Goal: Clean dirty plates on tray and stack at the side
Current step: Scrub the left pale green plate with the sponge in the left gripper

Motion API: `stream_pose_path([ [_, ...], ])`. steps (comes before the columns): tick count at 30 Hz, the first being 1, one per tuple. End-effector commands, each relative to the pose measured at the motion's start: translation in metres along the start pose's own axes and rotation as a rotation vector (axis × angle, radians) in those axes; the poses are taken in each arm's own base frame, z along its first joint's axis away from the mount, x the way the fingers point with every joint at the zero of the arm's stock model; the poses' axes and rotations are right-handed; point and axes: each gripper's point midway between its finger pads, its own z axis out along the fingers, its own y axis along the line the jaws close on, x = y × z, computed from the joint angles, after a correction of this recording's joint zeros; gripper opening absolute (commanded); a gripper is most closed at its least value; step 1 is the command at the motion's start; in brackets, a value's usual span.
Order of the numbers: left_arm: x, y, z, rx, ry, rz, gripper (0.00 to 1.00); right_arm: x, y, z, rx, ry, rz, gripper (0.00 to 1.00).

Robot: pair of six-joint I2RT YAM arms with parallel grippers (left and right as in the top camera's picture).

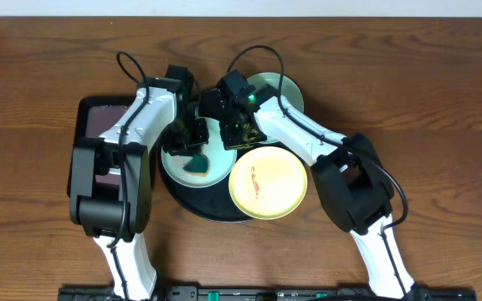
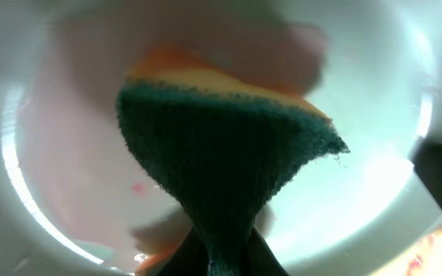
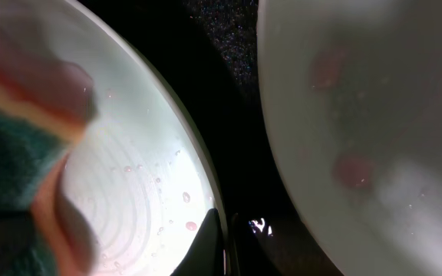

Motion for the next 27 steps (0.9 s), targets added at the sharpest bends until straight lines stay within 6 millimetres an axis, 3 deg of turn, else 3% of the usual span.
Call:
stream_pose_path([
  [1,-0.003,-0.020,0.008,0.107,0.003,0.088,0.07,0.010,-0.007,0.015,0.042,0.039,-0.018,0.01],
  [5,-0.039,-0.018,0.006,0.077,-0.143,0.083,0.07,0.010,-0.007,0.015,0.042,0.039,-0.018,0.01],
  [9,-0.061,0.030,-0.002,-0.187,-0.277,-0.134,0.07,0.010,-0.007,0.015,0.043,0.040,-0.017,0.01],
  [11,-0.055,0.048,-0.005,-0.283,-0.277,-0.198,0.07,0.011,-0.008,0.015,0.045,0.042,-0.017,0.01],
  [16,-0.018,0.057,-0.002,-0.334,-0.126,-0.192,0.07,0.011,-0.008,0.015,0.044,0.042,-0.017,0.01],
  [19,0.003,0.042,0.004,-0.245,-0.008,-0.083,0.07,0.011,-0.008,0.015,0.044,0.042,-0.017,0.01],
  [23,0.019,-0.008,0.008,0.055,0.092,0.149,0.07,0.010,-0.008,0.015,0.043,0.042,-0.016,0.01],
  [25,0.016,-0.025,0.007,0.153,0.072,0.237,0.07,0.011,-0.007,0.015,0.037,0.045,-0.016,0.01],
  [27,0.003,-0.028,0.006,0.164,0.020,0.251,0.07,0.011,-0.007,0.015,0.034,0.046,-0.014,0.01],
])
